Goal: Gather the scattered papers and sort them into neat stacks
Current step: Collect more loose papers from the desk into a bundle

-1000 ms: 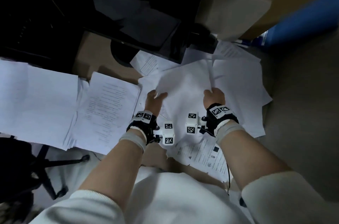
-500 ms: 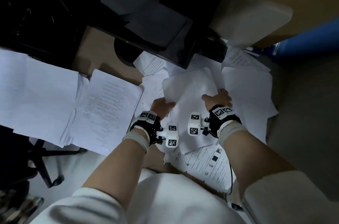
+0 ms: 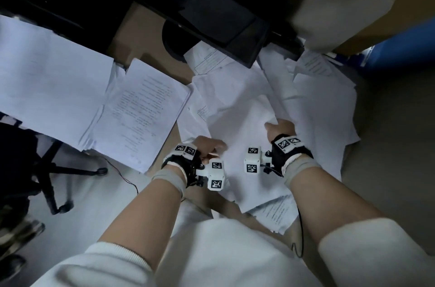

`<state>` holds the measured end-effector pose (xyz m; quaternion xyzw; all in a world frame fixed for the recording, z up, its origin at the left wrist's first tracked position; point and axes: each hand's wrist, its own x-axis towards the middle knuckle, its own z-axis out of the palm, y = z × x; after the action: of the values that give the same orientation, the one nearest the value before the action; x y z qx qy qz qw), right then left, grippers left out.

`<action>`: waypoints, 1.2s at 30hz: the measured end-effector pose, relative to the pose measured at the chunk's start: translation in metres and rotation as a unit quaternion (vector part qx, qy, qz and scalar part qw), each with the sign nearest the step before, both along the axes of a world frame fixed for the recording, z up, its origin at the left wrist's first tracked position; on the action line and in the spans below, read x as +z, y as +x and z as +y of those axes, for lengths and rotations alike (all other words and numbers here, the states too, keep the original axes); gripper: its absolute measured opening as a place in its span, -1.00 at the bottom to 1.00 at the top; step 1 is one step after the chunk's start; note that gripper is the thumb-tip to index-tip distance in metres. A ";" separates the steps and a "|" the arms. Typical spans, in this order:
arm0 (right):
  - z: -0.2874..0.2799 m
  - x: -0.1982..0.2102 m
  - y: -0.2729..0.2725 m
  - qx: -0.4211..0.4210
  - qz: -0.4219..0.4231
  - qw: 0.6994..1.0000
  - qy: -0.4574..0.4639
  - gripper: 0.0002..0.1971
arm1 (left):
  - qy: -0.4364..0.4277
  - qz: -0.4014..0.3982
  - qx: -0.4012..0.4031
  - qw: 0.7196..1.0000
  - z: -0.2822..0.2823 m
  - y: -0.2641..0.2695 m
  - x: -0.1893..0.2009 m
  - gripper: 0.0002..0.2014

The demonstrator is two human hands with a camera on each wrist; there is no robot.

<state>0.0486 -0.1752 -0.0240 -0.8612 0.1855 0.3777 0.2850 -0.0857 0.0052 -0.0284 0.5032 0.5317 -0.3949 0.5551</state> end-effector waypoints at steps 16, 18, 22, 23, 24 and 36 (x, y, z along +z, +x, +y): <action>0.054 -0.007 0.030 0.040 -0.026 0.997 -0.069 0.00 | 0.066 -0.063 0.255 0.963 0.025 0.011 -0.003 -0.88; 0.050 -0.012 0.029 0.014 -0.023 0.999 -0.039 -0.07 | 0.044 -0.068 0.253 0.964 0.023 0.018 0.001 -0.83; 0.036 -0.010 0.019 0.017 0.020 1.000 -0.011 -0.53 | 0.046 -0.068 0.188 0.979 0.018 0.033 0.000 -0.73; 0.032 -0.009 0.016 0.014 0.031 0.999 -0.003 -0.62 | 0.049 -0.069 0.168 0.982 0.017 0.035 0.001 -0.76; 0.027 -0.009 0.010 0.010 0.039 0.999 0.000 -0.66 | 0.053 -0.075 0.147 0.985 0.016 0.038 0.000 -0.79; -0.057 0.001 -0.028 -0.213 0.013 0.975 -0.066 -0.42 | 0.248 -0.079 0.067 0.963 -0.014 0.033 0.007 -0.23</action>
<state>0.0206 -0.2320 -0.0227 -0.8139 0.3932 0.3062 0.2988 -0.0528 -0.0087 -0.0210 0.6176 0.6000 -0.1714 0.4787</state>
